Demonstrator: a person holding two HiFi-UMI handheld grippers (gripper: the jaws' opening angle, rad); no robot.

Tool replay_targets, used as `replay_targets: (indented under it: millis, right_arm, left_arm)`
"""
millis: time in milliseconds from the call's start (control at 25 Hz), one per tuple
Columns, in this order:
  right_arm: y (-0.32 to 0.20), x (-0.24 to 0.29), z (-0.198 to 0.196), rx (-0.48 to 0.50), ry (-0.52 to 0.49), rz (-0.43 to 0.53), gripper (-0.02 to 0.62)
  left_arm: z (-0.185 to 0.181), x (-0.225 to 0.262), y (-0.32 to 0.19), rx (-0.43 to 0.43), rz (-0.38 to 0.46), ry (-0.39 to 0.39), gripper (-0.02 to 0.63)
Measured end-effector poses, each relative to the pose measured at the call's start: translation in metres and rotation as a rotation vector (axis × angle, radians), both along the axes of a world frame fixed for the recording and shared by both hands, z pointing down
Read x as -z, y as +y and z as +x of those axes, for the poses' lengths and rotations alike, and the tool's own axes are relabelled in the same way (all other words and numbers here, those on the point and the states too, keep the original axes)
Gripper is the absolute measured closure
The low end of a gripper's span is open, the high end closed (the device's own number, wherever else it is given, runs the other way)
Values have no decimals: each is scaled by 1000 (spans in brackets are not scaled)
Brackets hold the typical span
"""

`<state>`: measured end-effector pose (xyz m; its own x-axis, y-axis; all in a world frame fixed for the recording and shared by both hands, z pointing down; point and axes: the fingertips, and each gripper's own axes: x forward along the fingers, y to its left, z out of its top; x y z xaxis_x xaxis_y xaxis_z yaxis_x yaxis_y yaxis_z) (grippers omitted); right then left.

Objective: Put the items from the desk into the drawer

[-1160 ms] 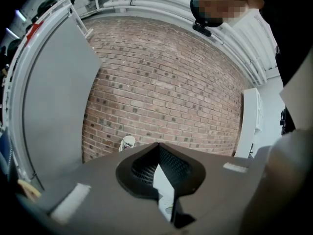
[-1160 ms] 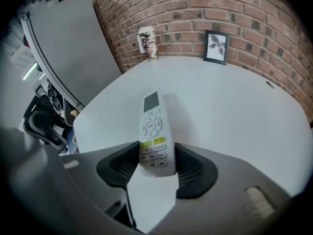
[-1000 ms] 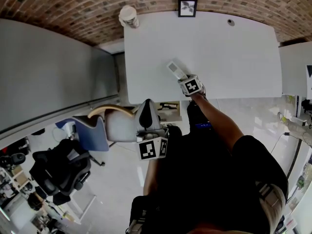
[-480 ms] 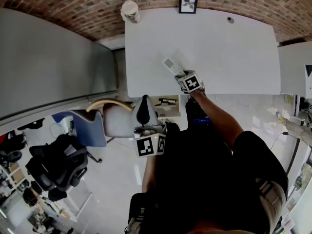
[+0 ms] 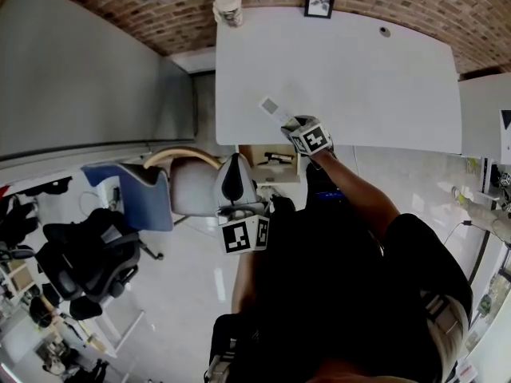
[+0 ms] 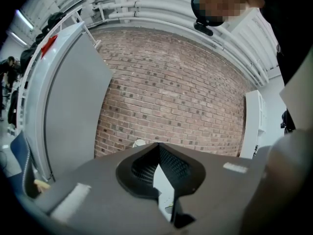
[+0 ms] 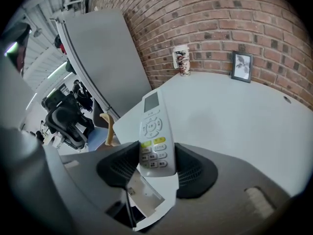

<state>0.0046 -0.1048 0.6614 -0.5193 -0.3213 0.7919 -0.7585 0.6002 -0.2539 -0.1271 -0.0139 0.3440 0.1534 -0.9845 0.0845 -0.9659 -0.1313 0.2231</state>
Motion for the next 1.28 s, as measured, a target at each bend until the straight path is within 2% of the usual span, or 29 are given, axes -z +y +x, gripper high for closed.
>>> replay_targets:
  millis: [400, 720, 1280]
  right_arm:
    - [54, 8, -52, 118, -45, -9, 376]
    - [92, 1, -80, 217, -71, -28, 376]
    - [146, -44, -83, 334, -27, -84, 376]
  left_arm:
    - [-38, -7, 37, 57, 3, 6, 591]
    - [-58, -28, 56, 92, -28, 17, 591]
    - [-73, -70, 65, 76, -80, 13, 591]
